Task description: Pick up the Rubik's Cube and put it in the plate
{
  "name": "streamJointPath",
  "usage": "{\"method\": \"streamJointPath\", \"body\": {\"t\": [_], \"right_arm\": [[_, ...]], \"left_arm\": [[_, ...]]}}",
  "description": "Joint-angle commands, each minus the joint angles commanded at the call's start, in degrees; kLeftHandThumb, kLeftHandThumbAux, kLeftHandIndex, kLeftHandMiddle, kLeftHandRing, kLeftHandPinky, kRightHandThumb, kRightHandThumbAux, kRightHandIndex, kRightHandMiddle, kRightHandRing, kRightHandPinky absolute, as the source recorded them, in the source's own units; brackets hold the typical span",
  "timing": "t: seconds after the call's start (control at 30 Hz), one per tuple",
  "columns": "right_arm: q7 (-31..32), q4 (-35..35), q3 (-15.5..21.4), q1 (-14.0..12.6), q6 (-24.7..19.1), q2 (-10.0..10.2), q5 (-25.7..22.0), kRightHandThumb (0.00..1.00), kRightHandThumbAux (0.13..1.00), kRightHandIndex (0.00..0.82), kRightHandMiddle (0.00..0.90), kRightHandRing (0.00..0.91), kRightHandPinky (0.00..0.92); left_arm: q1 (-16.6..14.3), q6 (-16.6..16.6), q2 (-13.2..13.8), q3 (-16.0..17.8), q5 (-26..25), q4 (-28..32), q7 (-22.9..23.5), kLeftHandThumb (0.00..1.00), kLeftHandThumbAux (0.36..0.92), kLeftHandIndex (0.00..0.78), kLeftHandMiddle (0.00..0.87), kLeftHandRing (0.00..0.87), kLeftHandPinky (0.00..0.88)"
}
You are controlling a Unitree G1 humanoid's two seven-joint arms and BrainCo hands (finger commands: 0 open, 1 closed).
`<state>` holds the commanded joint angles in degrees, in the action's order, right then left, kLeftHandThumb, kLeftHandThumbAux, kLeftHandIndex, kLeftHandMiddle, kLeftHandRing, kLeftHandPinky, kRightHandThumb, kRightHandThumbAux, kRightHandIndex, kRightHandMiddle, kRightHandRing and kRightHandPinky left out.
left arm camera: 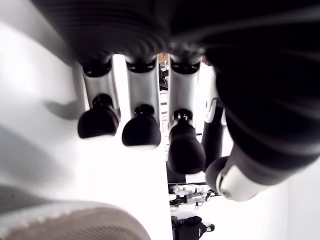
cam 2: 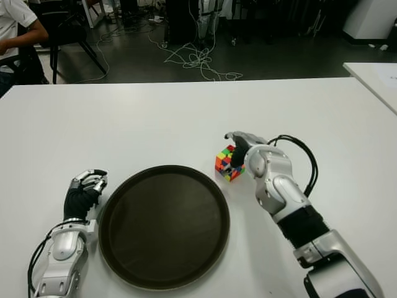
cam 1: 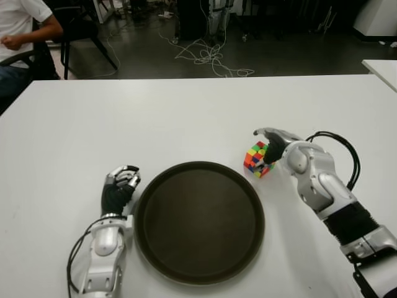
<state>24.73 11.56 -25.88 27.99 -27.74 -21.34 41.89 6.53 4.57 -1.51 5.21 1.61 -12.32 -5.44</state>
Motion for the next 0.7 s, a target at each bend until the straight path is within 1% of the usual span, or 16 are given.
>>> {"method": "streamJointPath", "body": {"t": [0.2, 0.43, 0.57, 0.7], "right_arm": [[-0.1, 0.8, 0.0, -0.1, -0.1, 0.5, -0.1, 0.000, 0.778, 0.038, 0.078, 0.071, 0.032], [-0.9, 1.7, 0.0, -0.1, 0.2, 1.0, 0.1, 0.000, 0.800, 0.028, 0.063, 0.055, 0.023], [0.1, -0.2, -0.3, -0.5, -0.7, 0.9, 0.6, 0.000, 0.808, 0.026, 0.059, 0.051, 0.019], [-0.2, 0.7, -0.4, -0.3, -0.3, 0.9, 0.4, 0.000, 0.809, 0.030, 0.061, 0.049, 0.014]], "left_arm": [[0.2, 0.4, -0.3, 0.2, -0.7, 0.3, 0.2, 0.708, 0.706, 0.444, 0.811, 0.832, 0.819], [0.3, 0.6, -0.4, 0.1, -0.5, 0.4, -0.2, 0.708, 0.706, 0.443, 0.812, 0.835, 0.818], [0.4, 0.1, -0.6, 0.1, -0.3, 0.9, -0.6, 0.708, 0.706, 0.444, 0.812, 0.834, 0.819], [0.5, -0.8, -0.8, 0.0, -0.4, 1.4, -0.8, 0.709, 0.706, 0.444, 0.812, 0.834, 0.820]]}}
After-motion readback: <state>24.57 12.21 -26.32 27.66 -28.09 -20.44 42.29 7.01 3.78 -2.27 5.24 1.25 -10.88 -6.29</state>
